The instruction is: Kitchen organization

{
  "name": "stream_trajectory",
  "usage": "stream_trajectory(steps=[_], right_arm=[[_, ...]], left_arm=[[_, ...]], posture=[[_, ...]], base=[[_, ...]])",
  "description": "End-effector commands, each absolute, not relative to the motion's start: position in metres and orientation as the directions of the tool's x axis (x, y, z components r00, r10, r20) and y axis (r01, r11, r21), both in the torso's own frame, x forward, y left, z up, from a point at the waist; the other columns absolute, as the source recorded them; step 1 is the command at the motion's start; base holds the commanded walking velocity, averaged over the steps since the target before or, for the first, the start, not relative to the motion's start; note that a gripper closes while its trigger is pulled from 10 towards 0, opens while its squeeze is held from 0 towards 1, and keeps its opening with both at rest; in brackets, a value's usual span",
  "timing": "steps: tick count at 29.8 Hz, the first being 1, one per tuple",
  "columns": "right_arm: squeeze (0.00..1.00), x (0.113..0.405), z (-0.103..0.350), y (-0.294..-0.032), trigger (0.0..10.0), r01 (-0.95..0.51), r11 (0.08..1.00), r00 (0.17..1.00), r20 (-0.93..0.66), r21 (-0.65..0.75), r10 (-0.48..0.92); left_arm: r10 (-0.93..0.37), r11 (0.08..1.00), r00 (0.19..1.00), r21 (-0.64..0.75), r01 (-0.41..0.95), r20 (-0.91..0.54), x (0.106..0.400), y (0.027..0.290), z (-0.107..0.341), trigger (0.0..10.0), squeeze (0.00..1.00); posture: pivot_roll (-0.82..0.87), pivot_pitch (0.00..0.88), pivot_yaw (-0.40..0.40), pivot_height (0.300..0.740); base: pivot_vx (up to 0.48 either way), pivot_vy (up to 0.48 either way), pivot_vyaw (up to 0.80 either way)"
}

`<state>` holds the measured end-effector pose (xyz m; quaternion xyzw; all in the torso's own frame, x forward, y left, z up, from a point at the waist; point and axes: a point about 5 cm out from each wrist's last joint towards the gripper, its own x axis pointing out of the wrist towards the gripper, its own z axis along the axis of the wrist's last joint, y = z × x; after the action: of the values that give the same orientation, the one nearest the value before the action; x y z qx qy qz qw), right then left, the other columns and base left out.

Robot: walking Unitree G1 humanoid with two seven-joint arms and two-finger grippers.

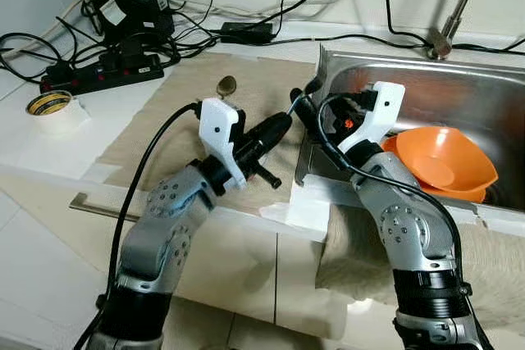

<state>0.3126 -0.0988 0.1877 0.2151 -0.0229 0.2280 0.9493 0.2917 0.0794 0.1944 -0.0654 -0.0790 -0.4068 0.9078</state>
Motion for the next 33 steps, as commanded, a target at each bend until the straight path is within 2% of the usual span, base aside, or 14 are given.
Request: stream_trajectory(steps=[1,13,27,33], right_arm=[[0.0,0.309,0.193,-0.085,10.0,-0.51,0.767,0.858,0.161,0.388,0.488],[0.0,0.305,0.191,-0.082,10.0,-0.514,0.765,0.855,0.152,0.388,0.497],[0.0,0.3,0.189,-0.083,10.0,-0.528,0.757,0.844,0.14,0.385,0.517],[0.0,0.298,0.187,-0.085,10.0,-0.518,0.765,0.851,0.133,0.383,0.509]], left_arm=[[-0.734,0.656,0.649,-0.037,0.754,0.2,0.296,0.076,0.199,0.0,0.62],[-0.751,0.641,0.632,-0.019,0.768,0.193,0.299,0.071,0.2,0.0,0.62],[-0.629,0.772,0.763,0.001,0.636,0.151,0.331,0.098,0.195,0.0,0.63],[-0.652,0.752,0.74,0.02,0.659,0.162,0.33,0.095,0.196,0.0,0.63]], posture=[[-0.04,0.0,0.07,0.736],[-0.05,0.0,0.077,0.736],[-0.05,0.0,0.073,0.736],[-0.06,0.0,0.077,0.736]], base=[[0.0,0.0,0.0],[0.0,0.0,0.0],[0.0,0.0,0.0],[0.0,0.0,0.0]])
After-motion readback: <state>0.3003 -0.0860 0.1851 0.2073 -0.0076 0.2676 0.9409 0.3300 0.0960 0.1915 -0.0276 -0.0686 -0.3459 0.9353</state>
